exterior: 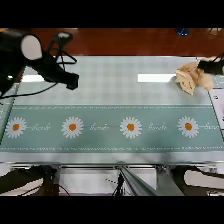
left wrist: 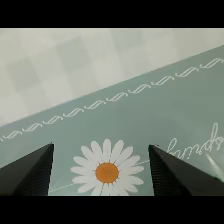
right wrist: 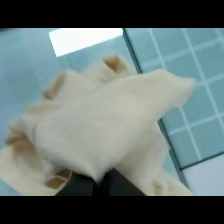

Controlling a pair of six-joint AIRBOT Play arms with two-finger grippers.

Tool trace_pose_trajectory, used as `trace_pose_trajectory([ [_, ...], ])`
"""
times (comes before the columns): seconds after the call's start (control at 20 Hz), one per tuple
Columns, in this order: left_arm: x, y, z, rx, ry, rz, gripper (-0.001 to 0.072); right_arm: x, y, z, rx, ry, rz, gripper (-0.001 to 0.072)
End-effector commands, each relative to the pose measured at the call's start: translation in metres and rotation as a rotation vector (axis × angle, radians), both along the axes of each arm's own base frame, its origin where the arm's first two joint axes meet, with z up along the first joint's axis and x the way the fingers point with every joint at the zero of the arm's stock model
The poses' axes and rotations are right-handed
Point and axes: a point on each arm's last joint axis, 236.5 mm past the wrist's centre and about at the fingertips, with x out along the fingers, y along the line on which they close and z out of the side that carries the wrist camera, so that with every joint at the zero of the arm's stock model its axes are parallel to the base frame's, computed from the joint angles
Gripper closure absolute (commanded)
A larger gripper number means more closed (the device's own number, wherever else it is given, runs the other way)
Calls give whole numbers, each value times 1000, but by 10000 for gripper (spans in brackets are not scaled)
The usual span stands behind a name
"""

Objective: Fold the shirts.

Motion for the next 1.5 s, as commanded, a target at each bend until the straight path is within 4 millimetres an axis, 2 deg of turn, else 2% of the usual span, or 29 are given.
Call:
trace_pose_trajectory([
  [0.0,4,-2,98,-85,-216,0,-11,-25,51,168,-92,-303,153,693],
  [0.05,1,-1,137,-121,-307,0,-12,-46,76,221,-108,-412,206,693],
  [0.1,-6,2,181,-162,-411,0,-12,-70,98,265,-116,-508,248,692],
  [0.15,-18,7,220,-198,-504,0,-13,-98,119,306,-117,-603,284,692],
  [0.2,-33,12,258,-235,-597,0,-13,-125,136,336,-110,-682,315,691],
  [0.25,-50,19,288,-264,-673,0,-13,-154,151,362,-102,-752,346,691],
  [0.3,-69,27,310,-288,-732,0,-13,-178,160,378,-103,-793,368,691],
  [0.35,-85,33,322,-302,-769,0,-13,-200,166,388,-107,-811,385,691],
  [0.4,-101,39,331,-313,-797,0,-13,-215,169,389,-107,-804,393,691],
  [0.5,-122,48,334,-322,-818,0,-13,-235,163,374,-146,-722,382,691],
  [0.6,-132,51,326,-319,-804,3,-13,-241,157,353,-164,-624,371,691],
  [0.7,-134,52,314,-304,-764,4,-12,-240,156,342,-160,-577,373,691],
  [0.85,-132,51,291,-292,-675,27,-12,-231,159,336,-160,-559,387,691],
  [0.95,-128,48,279,-298,-636,41,-12,-220,181,323,-121,-519,482,692],
  [1.1,-122,44,263,-285,-590,36,-13,-198,243,282,99,-390,697,692],
  [1.25,-111,50,249,-234,-567,59,-12,-181,321,214,254,-141,904,692],
  [1.3,-107,56,246,-209,-566,77,-12,-180,357,188,287,-51,984,692],
  [1.45,-97,70,240,-148,-568,119,-11,-193,471,111,379,169,1159,690],
])
